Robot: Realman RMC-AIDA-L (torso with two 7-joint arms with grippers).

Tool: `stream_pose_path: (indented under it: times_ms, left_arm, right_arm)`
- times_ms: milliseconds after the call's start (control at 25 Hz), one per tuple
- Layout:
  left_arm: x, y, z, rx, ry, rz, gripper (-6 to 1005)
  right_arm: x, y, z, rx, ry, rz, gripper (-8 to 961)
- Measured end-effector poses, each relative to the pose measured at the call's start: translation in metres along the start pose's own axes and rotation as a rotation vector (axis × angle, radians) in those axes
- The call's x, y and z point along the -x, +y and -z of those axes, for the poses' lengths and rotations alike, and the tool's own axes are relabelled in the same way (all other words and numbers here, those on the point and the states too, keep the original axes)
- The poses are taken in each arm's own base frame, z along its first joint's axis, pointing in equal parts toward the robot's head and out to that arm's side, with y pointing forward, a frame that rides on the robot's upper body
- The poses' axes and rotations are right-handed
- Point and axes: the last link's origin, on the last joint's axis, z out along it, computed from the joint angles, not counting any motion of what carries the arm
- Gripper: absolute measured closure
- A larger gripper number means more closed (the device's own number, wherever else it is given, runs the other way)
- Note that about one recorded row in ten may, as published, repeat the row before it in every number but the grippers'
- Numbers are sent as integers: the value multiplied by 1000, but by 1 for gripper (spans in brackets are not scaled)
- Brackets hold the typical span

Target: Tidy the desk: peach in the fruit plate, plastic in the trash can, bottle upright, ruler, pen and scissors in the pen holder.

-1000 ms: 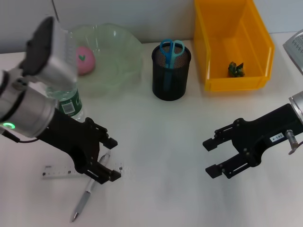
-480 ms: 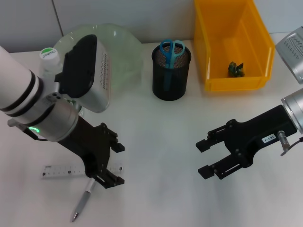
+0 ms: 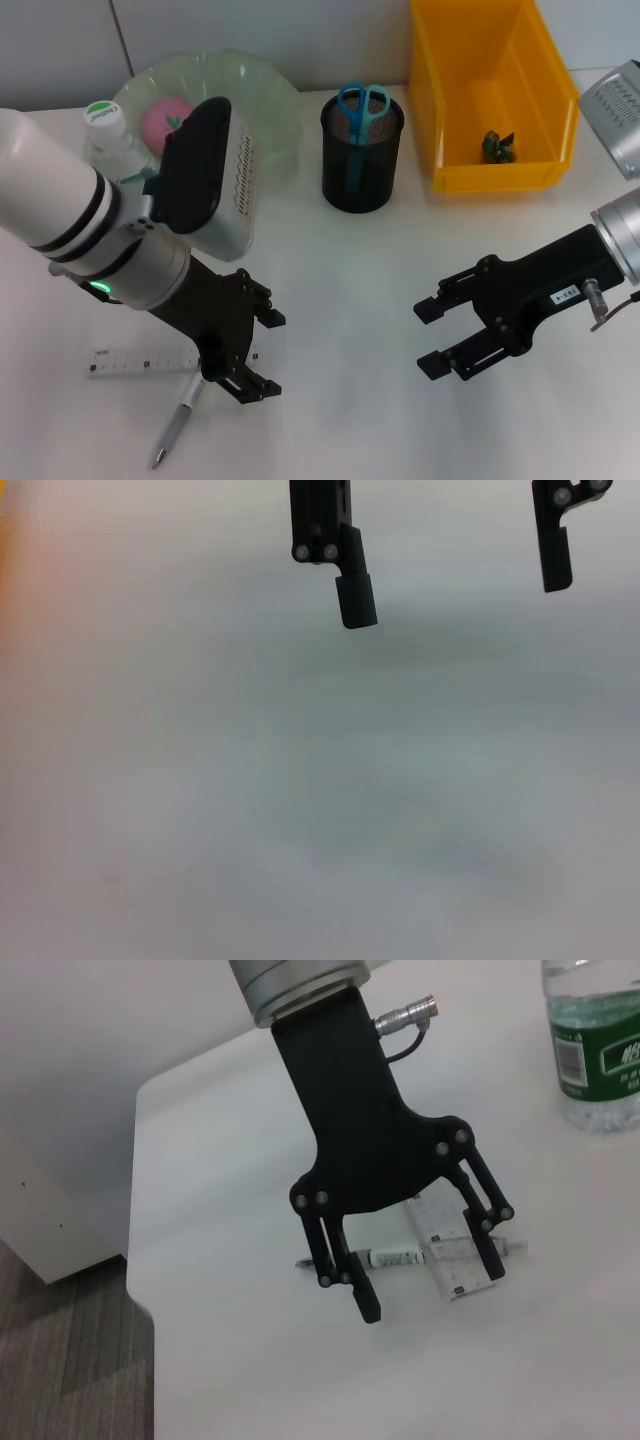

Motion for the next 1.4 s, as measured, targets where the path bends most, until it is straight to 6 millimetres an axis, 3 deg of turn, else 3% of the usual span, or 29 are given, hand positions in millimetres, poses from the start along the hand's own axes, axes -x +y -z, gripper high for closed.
stream_pose_path:
  times_ms: [440,1400]
  left_arm:
    - [-3,1,-12,-22,-38,-61,206]
    - [4,-1,-15,-33,-43,-124,206]
  right_arm:
    - [-2,0,0,-1,4,-2,177]
    - [-3,1,-6,3,19,-13,177]
